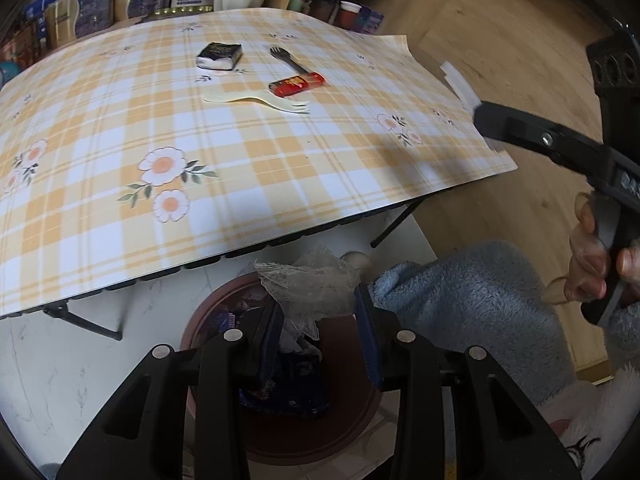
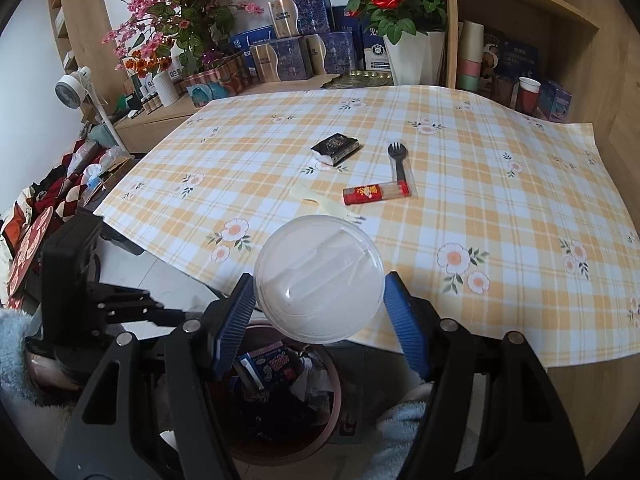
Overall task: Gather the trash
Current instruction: 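Carry the wrap and lid over the bin and open both grippers to drop them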
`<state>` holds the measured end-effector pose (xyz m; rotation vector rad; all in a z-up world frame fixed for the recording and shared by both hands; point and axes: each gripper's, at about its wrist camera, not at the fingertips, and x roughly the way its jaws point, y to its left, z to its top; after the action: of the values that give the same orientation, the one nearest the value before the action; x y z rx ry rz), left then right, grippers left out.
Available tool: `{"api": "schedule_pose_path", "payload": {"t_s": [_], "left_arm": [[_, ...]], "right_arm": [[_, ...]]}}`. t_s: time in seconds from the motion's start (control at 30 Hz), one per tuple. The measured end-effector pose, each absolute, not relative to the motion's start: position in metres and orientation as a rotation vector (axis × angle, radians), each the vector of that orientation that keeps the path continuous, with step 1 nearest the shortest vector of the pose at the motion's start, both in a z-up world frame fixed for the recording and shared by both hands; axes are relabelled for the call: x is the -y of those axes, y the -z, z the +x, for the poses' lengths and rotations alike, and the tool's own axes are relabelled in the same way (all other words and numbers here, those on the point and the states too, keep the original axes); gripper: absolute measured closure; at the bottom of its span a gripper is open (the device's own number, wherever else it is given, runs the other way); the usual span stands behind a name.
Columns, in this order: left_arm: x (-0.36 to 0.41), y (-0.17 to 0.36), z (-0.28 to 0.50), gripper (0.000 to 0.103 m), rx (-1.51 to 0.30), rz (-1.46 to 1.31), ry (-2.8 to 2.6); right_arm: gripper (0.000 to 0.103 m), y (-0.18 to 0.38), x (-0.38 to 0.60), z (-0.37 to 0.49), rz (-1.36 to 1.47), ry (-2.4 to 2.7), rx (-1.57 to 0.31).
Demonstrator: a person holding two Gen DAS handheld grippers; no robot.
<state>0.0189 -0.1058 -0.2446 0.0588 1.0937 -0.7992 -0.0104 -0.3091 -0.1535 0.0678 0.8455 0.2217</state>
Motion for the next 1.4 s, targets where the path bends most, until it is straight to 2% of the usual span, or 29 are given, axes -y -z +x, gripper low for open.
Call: {"api": "schedule_pose_path", "payload": {"t_s": [0.07,0.13,0.17,0.2,0.47,0.67,0.9,1.4], "left_arm": [[0.110,0.243,0.020,0.066,-1.087,0.060,0.808],[0.112,0.240,0.020,0.055,-1.071,0.058,0.813],[0.111,0.237,0.020,0.043,-1.055,0.052,0.812],[0.110,0.233,0.020,0.035,-1.034,0.051,0.803],[0.077,0.193,0.014,0.012,-0.852,0.050,0.684],[0.034,0.183,0.005,0.010,-0.778,0.027,0.551],[-0.004,0.195,-0.018,0.009,-0.765,-0.007,0.392],[-0.005,0.204,-0.028,0.009,-0.792,-0.004,0.369]], "right_arm": [[0.037,0.153,0.311,-0.013,0.074,-0.216,-0.844],[0.037,0.152,0.315,-0.017,0.083,-0.206,-0.843],[0.037,0.152,0.317,-0.018,0.090,-0.200,-0.843],[0.037,0.152,0.318,-0.019,0.095,-0.196,-0.844],[0.037,0.168,0.306,-0.028,0.118,-0.202,-0.869],[0.036,0.189,0.282,-0.033,0.138,-0.227,-0.872],[0.036,0.222,0.242,-0.048,0.092,-0.244,-0.893],[0.036,0.245,0.220,-0.056,0.021,-0.278,-0.953]]}}
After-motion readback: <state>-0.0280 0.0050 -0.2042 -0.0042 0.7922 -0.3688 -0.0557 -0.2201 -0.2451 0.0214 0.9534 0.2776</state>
